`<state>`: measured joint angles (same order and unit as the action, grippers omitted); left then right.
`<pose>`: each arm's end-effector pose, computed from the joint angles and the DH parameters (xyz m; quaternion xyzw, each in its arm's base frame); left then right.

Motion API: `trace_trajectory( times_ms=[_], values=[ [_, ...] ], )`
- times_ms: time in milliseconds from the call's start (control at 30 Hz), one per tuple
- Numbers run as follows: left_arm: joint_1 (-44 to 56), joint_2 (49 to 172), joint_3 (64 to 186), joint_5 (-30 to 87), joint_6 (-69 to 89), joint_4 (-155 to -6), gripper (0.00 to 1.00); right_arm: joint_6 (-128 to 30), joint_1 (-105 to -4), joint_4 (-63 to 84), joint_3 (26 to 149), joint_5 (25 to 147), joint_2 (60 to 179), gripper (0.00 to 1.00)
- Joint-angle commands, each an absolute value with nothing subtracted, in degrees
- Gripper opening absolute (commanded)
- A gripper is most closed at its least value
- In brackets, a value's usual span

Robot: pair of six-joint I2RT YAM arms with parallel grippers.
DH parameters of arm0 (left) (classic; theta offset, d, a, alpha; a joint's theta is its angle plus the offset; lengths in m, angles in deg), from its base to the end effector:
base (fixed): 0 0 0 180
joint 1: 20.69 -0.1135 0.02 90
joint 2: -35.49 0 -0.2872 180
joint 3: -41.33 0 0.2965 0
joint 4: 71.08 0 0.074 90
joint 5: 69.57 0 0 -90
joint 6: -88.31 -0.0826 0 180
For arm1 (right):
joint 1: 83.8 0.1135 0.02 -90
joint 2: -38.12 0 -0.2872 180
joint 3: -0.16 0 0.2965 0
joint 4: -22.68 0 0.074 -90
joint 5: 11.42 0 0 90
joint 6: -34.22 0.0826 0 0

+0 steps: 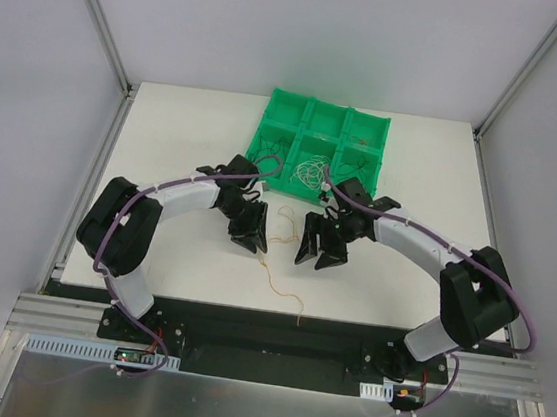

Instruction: Untangle the cables

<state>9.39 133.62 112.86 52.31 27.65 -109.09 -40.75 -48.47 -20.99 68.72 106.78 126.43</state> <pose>0.3135 -0.2320 0.1348 0.0664 0.9376 -0.3374 0.0508 0.2681 0.2379 0.1691 -0.2215 0.9193 0.3094 0.1009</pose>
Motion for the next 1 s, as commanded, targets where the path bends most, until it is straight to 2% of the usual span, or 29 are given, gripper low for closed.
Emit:
trace_trajectory(
  times_ms=[0, 100, 333, 500, 533, 700, 967],
  values=[
    [10.2, 134.9, 113.7, 52.1, 25.3, -109.0, 0.33, -40.2, -48.9, -20.6, 71.9, 108.7, 128.5, 0.65],
    [10.2, 137.3, 114.6, 52.5, 24.9, -109.0, 0.28, -40.6, -49.3, -20.6, 73.0, 109.2, 129.8, 0.65],
    [10.2, 139.9, 115.1, 53.0, 24.4, -109.0, 0.25, -41.3, -49.6, -21.4, 74.6, 109.6, 132.0, 0.64],
    [10.2, 139.8, 115.8, 53.1, 23.7, -108.7, 0.01, -41.5, -49.6, -21.6, 75.4, 110.1, 133.1, 0.64],
    [10.2, 139.0, 115.8, 53.5, 23.4, -108.6, 0.0, -41.8, -49.6, -21.6, 75.7, 110.2, 133.3, 0.64],
    [10.2, 132.5, 115.5, 59.1, 22.7, -106.6, 0.0, -42.9, -49.2, -21.1, 78.5, 109.1, 132.3, 0.64],
    [10.2, 123.8, 116.4, 71.8, 28.0, -98.5, 0.0, -40.6, -46.8, -10.6, 74.4, 101.7, 121.5, 0.63]
  ],
)
